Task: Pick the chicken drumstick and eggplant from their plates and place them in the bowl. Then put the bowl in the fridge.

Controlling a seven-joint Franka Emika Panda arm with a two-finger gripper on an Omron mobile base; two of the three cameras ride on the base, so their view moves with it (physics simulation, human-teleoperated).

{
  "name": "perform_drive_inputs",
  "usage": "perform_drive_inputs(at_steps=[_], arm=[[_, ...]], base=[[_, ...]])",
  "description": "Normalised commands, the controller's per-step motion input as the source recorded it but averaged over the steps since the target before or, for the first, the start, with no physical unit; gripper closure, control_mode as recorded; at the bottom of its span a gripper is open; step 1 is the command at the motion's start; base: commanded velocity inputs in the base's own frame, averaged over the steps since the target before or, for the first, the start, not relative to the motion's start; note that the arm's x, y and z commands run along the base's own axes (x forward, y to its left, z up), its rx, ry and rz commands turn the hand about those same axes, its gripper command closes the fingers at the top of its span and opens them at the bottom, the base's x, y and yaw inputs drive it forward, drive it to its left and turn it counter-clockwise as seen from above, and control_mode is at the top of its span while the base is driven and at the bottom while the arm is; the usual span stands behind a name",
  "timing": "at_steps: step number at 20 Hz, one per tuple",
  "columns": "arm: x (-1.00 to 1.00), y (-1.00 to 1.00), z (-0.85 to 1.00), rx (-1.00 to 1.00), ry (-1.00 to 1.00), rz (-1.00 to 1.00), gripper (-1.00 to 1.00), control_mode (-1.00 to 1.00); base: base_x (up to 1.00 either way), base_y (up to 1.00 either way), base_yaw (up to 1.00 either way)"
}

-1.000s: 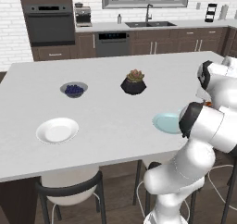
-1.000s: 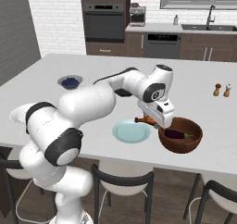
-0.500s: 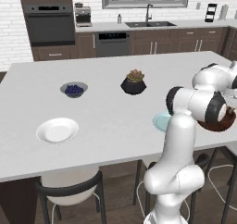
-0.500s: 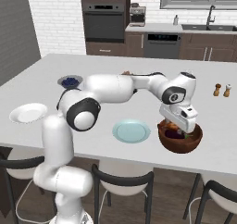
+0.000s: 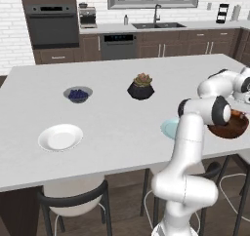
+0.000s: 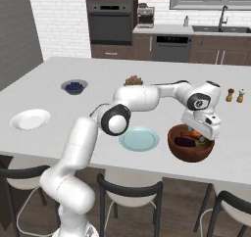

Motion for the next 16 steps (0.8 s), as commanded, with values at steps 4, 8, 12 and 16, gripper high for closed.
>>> perform_drive_inputs(at_steps=[4,8,12,16], arm=[[0.15,0.01,-0.5,0.0,0.0,0.0,1.0,-1.0],[-0.03,0.04,-0.44,0.0,0.0,-0.01,1.0,-1.0],[0.11,0.51,-0.36,0.0,0.0,-0.03,1.0,-1.0],[0.32,0.39,-0.17,0.0,0.07,-0.01,1.0,-1.0]], base=[[0.0,0.0,0.0],[0.0,0.0,0.0],[0.0,0.0,0.0],[0.0,0.0,0.0]])
